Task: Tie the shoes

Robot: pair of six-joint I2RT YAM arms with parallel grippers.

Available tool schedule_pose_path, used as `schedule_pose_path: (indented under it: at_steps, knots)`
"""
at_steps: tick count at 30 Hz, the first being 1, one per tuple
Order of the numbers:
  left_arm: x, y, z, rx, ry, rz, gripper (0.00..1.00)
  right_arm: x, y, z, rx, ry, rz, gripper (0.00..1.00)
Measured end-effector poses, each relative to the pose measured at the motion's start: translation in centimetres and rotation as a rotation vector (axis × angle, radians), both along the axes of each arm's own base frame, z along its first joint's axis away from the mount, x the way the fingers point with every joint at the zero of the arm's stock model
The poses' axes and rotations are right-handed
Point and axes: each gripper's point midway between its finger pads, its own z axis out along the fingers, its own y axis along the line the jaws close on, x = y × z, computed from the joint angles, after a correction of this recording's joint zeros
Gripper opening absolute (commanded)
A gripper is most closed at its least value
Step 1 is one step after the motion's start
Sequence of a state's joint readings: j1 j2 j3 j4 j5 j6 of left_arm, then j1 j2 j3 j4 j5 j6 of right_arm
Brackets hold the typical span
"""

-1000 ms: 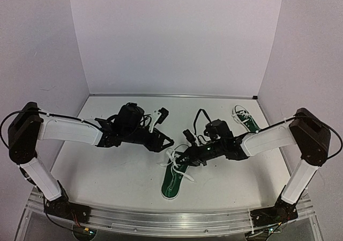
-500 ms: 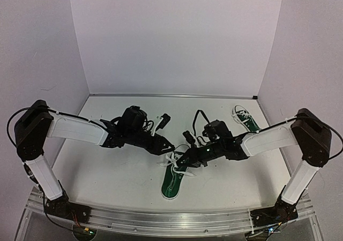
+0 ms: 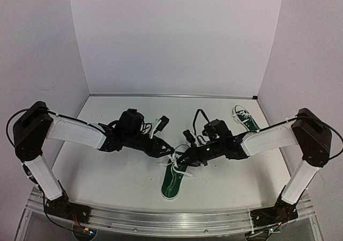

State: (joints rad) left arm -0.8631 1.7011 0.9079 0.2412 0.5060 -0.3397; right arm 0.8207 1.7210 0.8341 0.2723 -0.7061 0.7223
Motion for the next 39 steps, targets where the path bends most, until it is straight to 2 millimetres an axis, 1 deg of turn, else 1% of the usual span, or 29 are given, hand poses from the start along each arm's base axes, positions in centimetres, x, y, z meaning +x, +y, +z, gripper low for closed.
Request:
schedule_pose_path:
  at_steps: [2,4,9,13,22,26,34,39]
  knots:
    - [-0.1,0.1,-0.2,0.000,0.004,0.003,0.06,0.1,-0.1,0.2,-0.001,-0.004,-0.005,0.00]
    - [-0.1,0.2,-0.3,0.001,0.005,0.004,0.00,0.1,-0.1,0.5,0.002,-0.011,-0.009,0.00]
    - [0.0,0.2,-0.4,0.002,0.000,0.015,0.00,0.3,-0.3,1.7,0.013,-0.037,-0.023,0.00]
    - [0.4,0.3,-0.4,0.008,-0.011,0.034,0.00,0.2,-0.8,1.8,0.003,-0.043,-0.037,0.00]
    - [1.1,0.6,-0.7,0.025,-0.029,0.074,0.00,-0.8,-2.8,0.9,-0.055,-0.039,-0.064,0.00]
    - [1.5,0.8,-0.8,0.034,-0.037,0.093,0.00,-1.1,-3.3,0.2,-0.076,-0.033,-0.070,0.00]
    - [1.6,1.9,-2.6,0.091,-0.031,0.131,0.00,-1.5,-4.4,-0.7,-0.112,-0.025,-0.087,0.00]
    - [1.8,2.2,-2.9,0.107,-0.034,0.147,0.00,-1.8,-5.0,-1.2,-0.131,-0.022,-0.097,0.00]
